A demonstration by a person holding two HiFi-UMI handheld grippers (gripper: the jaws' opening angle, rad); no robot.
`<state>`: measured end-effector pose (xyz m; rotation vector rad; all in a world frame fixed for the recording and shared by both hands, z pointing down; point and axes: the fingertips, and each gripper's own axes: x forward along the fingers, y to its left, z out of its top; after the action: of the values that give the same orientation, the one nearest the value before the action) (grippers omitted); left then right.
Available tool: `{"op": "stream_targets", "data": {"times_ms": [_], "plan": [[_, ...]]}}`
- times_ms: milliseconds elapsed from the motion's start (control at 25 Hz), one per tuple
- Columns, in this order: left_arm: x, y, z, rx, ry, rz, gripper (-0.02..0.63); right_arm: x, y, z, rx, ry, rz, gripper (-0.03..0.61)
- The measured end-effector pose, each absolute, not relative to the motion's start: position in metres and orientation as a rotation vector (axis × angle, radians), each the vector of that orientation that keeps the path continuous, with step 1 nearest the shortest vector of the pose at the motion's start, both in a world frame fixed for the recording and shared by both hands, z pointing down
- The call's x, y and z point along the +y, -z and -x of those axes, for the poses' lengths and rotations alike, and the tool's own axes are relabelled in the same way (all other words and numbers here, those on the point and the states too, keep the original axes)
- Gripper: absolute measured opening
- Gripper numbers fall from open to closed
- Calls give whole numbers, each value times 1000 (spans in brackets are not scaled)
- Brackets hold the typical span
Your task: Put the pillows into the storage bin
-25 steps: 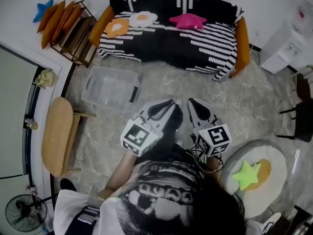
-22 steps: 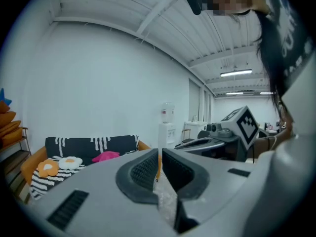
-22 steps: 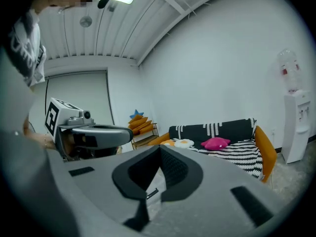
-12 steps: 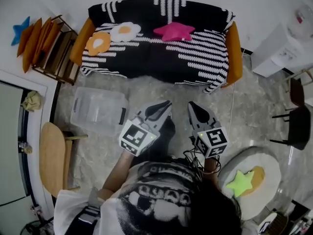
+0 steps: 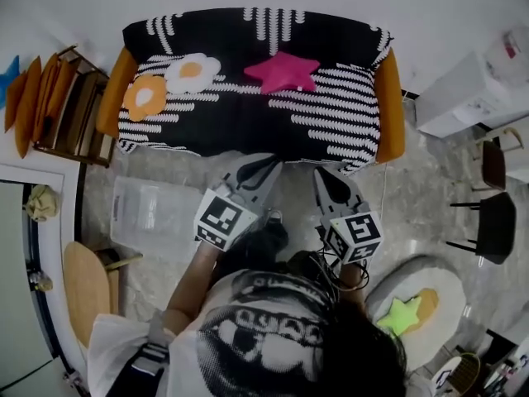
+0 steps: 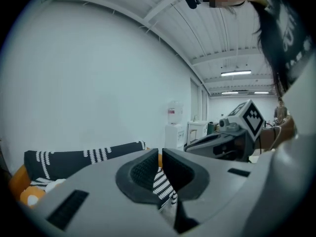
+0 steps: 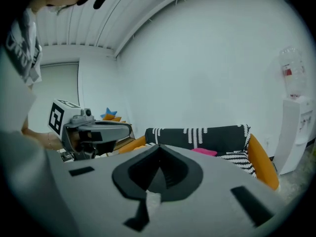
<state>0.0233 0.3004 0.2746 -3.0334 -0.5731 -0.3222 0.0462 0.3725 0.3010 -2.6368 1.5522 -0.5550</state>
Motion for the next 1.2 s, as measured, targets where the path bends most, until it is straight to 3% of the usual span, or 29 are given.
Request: {"op": "stream_targets", "data": {"times_ms": [720,1200], "plan": [[248,-300,-110,-490,392,3098,25,323,-326,-159,1574,658,2533,-2],[208,-319,-273,-311,481,3166,25,267,-391,-339,1778,907,2379,-2]]}}
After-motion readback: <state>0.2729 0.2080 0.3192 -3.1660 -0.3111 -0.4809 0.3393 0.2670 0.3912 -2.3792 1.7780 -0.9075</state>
